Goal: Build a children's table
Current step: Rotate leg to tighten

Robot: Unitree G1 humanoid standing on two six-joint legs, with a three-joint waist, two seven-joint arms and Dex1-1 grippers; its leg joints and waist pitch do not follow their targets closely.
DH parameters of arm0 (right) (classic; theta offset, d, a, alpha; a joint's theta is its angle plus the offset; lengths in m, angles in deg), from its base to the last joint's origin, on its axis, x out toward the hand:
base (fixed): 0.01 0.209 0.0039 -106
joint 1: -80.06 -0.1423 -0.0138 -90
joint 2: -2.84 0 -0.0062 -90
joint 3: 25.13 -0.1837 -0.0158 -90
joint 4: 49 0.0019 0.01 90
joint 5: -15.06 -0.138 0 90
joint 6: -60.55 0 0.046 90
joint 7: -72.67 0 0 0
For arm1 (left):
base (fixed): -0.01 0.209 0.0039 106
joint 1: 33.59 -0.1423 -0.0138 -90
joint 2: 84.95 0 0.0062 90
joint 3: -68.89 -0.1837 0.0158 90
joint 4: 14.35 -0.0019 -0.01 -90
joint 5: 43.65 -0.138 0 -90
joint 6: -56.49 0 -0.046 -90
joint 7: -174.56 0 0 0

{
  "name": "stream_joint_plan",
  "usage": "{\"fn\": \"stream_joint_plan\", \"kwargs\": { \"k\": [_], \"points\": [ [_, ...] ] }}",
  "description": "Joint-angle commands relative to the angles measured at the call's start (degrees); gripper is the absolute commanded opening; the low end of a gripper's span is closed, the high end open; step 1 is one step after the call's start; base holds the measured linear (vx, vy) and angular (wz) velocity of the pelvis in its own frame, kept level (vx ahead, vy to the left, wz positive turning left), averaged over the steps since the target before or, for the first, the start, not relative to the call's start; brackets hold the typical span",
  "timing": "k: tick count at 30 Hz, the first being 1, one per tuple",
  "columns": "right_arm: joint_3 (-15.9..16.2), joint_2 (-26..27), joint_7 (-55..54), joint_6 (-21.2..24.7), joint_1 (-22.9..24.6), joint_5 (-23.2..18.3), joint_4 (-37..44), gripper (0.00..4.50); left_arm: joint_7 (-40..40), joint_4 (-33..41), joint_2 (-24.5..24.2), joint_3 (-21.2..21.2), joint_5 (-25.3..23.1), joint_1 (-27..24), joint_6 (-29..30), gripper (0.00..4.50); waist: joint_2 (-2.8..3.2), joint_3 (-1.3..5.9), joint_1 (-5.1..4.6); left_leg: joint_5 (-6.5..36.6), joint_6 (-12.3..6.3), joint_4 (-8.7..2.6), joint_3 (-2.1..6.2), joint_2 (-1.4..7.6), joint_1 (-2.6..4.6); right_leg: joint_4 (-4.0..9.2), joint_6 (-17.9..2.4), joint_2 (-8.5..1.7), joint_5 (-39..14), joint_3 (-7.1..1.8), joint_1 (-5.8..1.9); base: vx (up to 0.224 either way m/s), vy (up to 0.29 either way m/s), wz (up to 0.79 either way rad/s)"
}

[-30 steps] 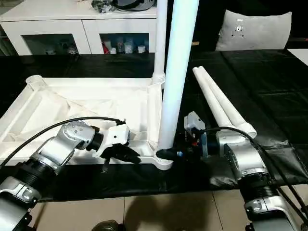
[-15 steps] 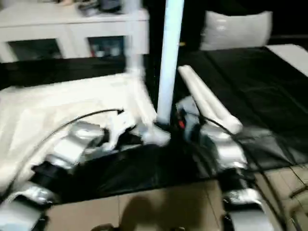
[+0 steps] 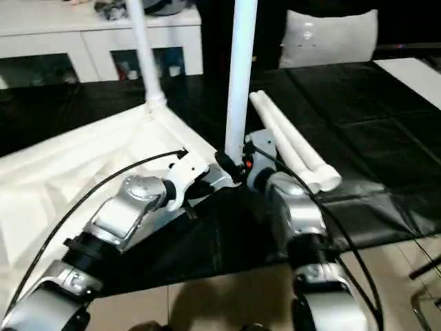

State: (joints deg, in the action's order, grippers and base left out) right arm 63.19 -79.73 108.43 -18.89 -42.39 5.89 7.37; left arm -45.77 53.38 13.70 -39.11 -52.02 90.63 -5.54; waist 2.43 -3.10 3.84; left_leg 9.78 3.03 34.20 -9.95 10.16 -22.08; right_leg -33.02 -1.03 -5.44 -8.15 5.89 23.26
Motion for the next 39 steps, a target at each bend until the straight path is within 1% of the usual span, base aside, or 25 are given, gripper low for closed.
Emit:
{"fn": "stream_joint_plan", "kwargs": {
  "k": [1,3,5,7,8,9,10,11,12,13,14,15,16,18,19,20,21,22,24,26,27,29,31,35,39],
  "points": [
    [2.2,-0.3,3.8,-0.1,1.4,-0.7,1.2,3.59,-1.6,1.9,-0.4,-1.0,0.6,0.3,-2.2,0.00,-0.51,4.34,0.53,13.8,-4.88,-4.12,0.95,2.79,0.80,3.78,-10.6,-3.63,-16.6,-2.57,-2.98,0.000,0.000,0.00],
    [1.9,-3.9,9.3,-0.8,3.1,-1.6,3.8,3.77,-5.3,1.6,-2.2,-0.9,2.0,-0.4,-4.7,0.00,-0.75,4.33,0.97,13.8,-4.92,-4.12,0.95,2.78,0.80,3.79,-10.4,-3.69,-17.3,-2.58,-3.11,0.000,0.000,0.00],
    [1.9,-4.5,10.2,-1.2,3.4,-1.7,4.3,3.99,-5.9,1.6,-2.5,-0.8,2.3,-0.6,-5.2,0.00,-0.52,4.25,1.33,14.1,-4.80,-4.18,0.93,2.91,0.92,3.85,-10.3,-3.74,-17.9,-2.68,-2.96,0.000,0.000,0.00],
    [1.9,-7.1,14.3,-1.5,4.5,-2.3,5.2,4.22,-8.9,1.1,-4.1,-1.6,2.7,-1.0,-7.9,0.00,-0.72,4.18,1.52,15.5,-4.26,-4.33,1.01,2.92,0.99,4.10,-9.8,-3.79,-20.0,-2.59,-3.01,0.000,0.000,0.00],
    [1.9,-8.5,16.4,-1.1,4.9,-2.7,5.6,4.22,-10.6,0.8,-5.0,-2.1,2.8,-1.1,-9.4,0.00,-0.63,4.14,1.63,15.9,-4.30,-4.33,1.04,2.88,1.10,4.22,-9.5,-3.72,-20.6,-2.57,-2.94,0.000,0.000,0.00],
    [1.9,-9.5,17.9,-0.8,5.1,-3.0,5.9,4.34,-11.8,0.6,-5.7,-2.4,2.9,-1.2,-10.5,0.00,-0.67,4.11,1.78,16.2,-4.33,-4.35,1.02,2.97,1.10,4.27,-9.2,-3.77,-20.9,-2.66,-2.95,0.000,0.000,0.00],
    [2.1,-10.7,19.8,-0.7,5.4,-3.3,6.1,4.43,-14.1,0.5,-6.4,-2.6,3.7,-1.3,-11.9,0.00,-0.67,4.12,1.81,15.8,-4.08,-4.40,1.02,3.02,0.98,4.06,-9.4,-3.79,-20.4,-2.73,-2.95,0.000,0.000,0.00],
    [2.1,-11.2,20.7,-0.6,5.4,-3.5,6.3,4.43,-15.1,0.5,-6.7,-2.7,4.1,-1.4,-12.5,0.00,-1.11,4.11,1.79,16.0,-4.23,-4.38,0.96,2.94,1.02,4.20,-9.4,-3.70,-20.7,-2.66,-2.94,0.000,0.000,0.00],
    [2.5,-13.8,24.9,0.2,5.5,-4.3,6.8,4.48,-20.1,0.4,-8.6,-3.4,5.4,-1.2,-14.8,0.00,-1.20,4.07,2.09,15.8,-4.52,-4.29,0.91,2.93,1.05,4.11,-9.2,-3.88,-21.7,-2.72,-2.98,0.000,0.000,0.00],
    [3.1,-15.0,26.9,0.5,5.5,-4.4,7.2,4.48,-22.4,0.4,-9.4,-3.7,6.1,-1.1,-15.5,0.00,-1.40,4.11,2.24,15.3,-4.62,-4.26,0.79,3.05,1.07,4.12,-9.2,-3.90,-21.9,-2.78,-2.88,0.000,0.000,0.00],
    [3.1,-15.0,26.9,0.5,5.5,-4.4,7.2,4.48,-22.4,0.4,-9.4,-3.7,6.1,-1.1,-15.5,0.00,-1.40,4.11,2.24,15.3,-4.62,-4.26,0.79,3.05,1.07,4.12,-9.2,-3.90,-21.9,-2.78,-2.88,0.000,0.000,0.00],
    [4.1,-16.1,29.2,0.5,5.7,-4.3,7.5,4.48,-23.6,-0.1,-10.1,-4.0,6.0,-0.8,-16.4,0.00,-1.15,4.11,2.50,14.5,-4.68,-4.21,0.78,3.16,1.03,3.83,-9.6,-3.86,-21.3,-2.81,-2.77,0.000,0.000,0.00],
    [5.0,-17.1,32.0,-0.1,5.6,-4.3,7.7,4.48,-26.2,0.3,-11.1,-4.5,6.5,-0.7,-16.8,0.00,-0.98,4.07,2.75,14.9,-4.77,-4.20,0.81,3.15,1.12,3.96,-9.5,-3.86,-21.7,-2.74,-2.72,0.000,0.000,0.00],
    [6.2,-18.5,36.5,0.0,5.7,-5.0,8.2,4.48,-29.8,0.8,-12.5,-5.2,7.3,-0.5,-17.5,0.00,-1.13,4.14,2.97,14.8,-4.72,-4.21,0.76,3.26,1.14,3.83,-9.8,-3.88,-21.5,-2.78,-2.73,0.000,0.000,0.00],
    [6.2,-18.5,36.5,0.0,5.7,-5.0,8.2,4.48,-29.8,0.8,-12.5,-5.2,7.3,-0.5,-17.5,0.00,-1.04,4.17,3.12,14.6,-4.72,-4.22,0.77,3.34,1.16,3.69,-10.2,-3.86,-20.7,-2.81,-2.71,0.000,0.000,0.00],
    [6.5,-18.8,38.1,0.5,5.6,-5.6,8.6,4.48,-31.0,1.0,-12.9,-5.4,7.6,-0.4,-17.7,0.00,-1.13,4.16,3.15,14.5,-4.76,-4.21,0.76,3.36,1.12,3.64,-10.4,-3.85,-20.4,-2.82,-2.71,0.000,0.000,0.00],
    [6.5,-18.8,38.1,0.5,5.6,-5.6,8.6,4.32,-31.0,1.0,-12.9,-5.4,7.6,-0.4,-17.7,0.00,-1.11,4.19,3.32,14.2,-4.80,-4.21,0.77,3.42,1.12,3.50,-10.7,-3.88,-19.8,-2.88,-2.73,0.000,0.000,0.00],
    [7.9,-20.0,42.4,2.0,5.5,-6.5,9.3,4.15,-33.4,1.7,-13.8,-5.6,8.4,-0.1,-18.1,0.00,-1.38,4.18,3.45,14.3,-4.88,-4.19,0.71,3.35,1.16,3.54,-10.7,-3.86,-20.0,-2.83,-2.78,0.000,0.000,0.00],
    [8.6,-20.5,44.3,2.6,5.5,-6.7,9.6,4.15,-34.7,2.2,-14.2,-5.8,8.8,0.1,-18.1,0.00,-1.31,4.21,3.74,14.0,-5.13,-4.17,0.75,3.37,1.10,3.44,-10.7,-3.96,-20.2,-2.88,-2.92,0.000,0.000,0.00],
    [9.2,-20.7,45.4,3.0,5.5,-6.7,9.8,4.10,-34.9,2.2,-14.5,-5.9,8.6,0.2,-18.5,0.00,-1.21,4.15,4.00,14.0,-4.84,-4.15,0.70,3.45,1.25,3.56,-10.6,-3.95,-21.0,-2.91,-2.63,0.000,0.000,0.00],
    [9.2,-20.7,45.4,3.0,5.5,-6.7,9.8,3.77,-34.9,2.2,-14.5,-5.9,8.6,0.2,-18.5,0.00,-1.21,4.18,4.15,14.2,-4.59,-4.16,0.75,3.43,1.25,3.55,-10.5,-3.96,-21.3,-2.89,-2.66,0.000,0.000,0.00],
    [9.6,-20.9,46.3,3.6,5.2,-6.9,9.7,3.73,-35.4,2.2,-14.7,-6.1,8.6,0.2,-18.8,0.00,-1.20,4.14,4.19,14.6,-4.26,-4.24,0.81,3.46,1.26,3.60,-10.4,-3.96,-21.7,-2.86,-2.66,0.000,0.000,0.00],
    [10.0,-21.0,48.7,5.7,4.7,-8.2,10.2,3.44,-36.3,1.8,-15.1,-6.4,8.2,0.3,-19.6,0.00,-1.26,4.19,4.24,14.6,-4.37,-4.18,0.78,3.40,1.23,3.65,-10.2,-3.96,-21.8,-2.86,-2.76,0.000,0.000,0.00],
    [10.3,-20.9,49.5,5.8,4.4,-8.5,10.0,3.21,-36.8,0.9,-15.1,-6.4,8.2,0.5,-20.4,0.00,-1.31,4.20,4.29,13.9,-4.29,-4.17,0.79,3.44,1.18,3.52,-10.3,-3.99,-21.3,-2.90,-2.69,0.000,0.000,0.00],
    [10.6,-20.7,50.3,6.0,4.5,-8.7,9.8,2.84,-37.0,0.5,-15.1,-6.3,8.6,0.8,-20.8,0.00,-1.32,4.26,4.40,13.8,-4.16,-4.12,0.77,3.44,1.23,3.50,-10.4,-4.01,-21.2,-2.89,-2.69,0.000,0.000,0.00]
  ]
}}
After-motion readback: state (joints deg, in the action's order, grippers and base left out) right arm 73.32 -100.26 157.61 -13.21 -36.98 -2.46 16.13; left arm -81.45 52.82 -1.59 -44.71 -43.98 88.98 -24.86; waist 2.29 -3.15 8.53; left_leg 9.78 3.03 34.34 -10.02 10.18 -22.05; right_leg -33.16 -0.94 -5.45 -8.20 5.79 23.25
